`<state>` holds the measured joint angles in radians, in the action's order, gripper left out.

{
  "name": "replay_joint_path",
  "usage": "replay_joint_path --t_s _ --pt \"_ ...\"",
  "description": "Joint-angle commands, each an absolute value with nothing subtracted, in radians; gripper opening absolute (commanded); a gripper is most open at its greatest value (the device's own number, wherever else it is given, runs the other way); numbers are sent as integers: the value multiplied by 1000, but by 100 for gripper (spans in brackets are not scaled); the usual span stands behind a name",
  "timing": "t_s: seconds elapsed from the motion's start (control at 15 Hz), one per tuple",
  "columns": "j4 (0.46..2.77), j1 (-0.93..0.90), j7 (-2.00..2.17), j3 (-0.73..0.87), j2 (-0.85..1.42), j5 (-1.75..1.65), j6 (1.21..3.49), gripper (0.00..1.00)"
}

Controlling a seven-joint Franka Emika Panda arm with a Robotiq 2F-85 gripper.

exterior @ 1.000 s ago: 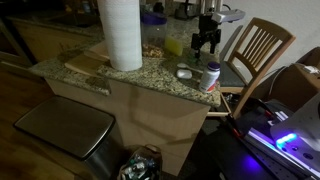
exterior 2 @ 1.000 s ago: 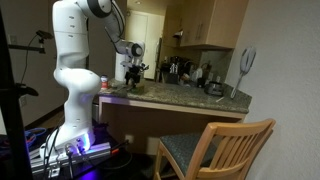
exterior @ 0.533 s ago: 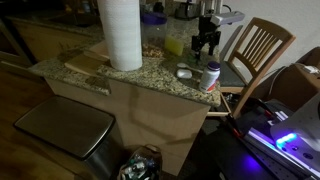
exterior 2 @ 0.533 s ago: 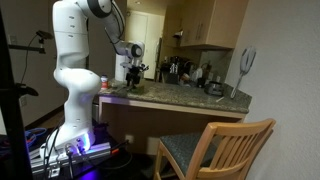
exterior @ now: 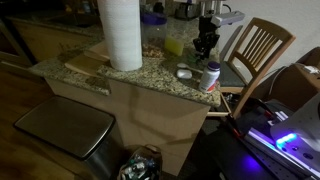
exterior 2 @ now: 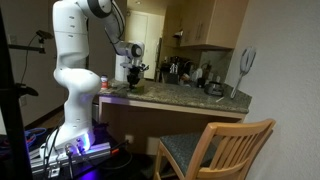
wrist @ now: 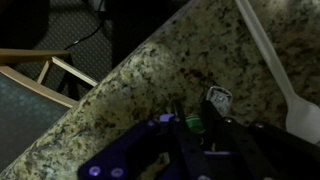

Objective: Move the keys backwards

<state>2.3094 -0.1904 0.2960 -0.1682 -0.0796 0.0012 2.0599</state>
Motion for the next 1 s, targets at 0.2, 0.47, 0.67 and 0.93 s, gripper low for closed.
replay_joint_path --t_s 0.2,0.47,0.67,0.93 --pt "2308 -183 255 -173 -77 20 2045 29" --pt "2311 -183 258 -174 -78 16 2053 51" --pt "2316 -182 265 -174 -80 5 2085 71" --pt "2308 -186 188 -175 -79 90 2052 75"
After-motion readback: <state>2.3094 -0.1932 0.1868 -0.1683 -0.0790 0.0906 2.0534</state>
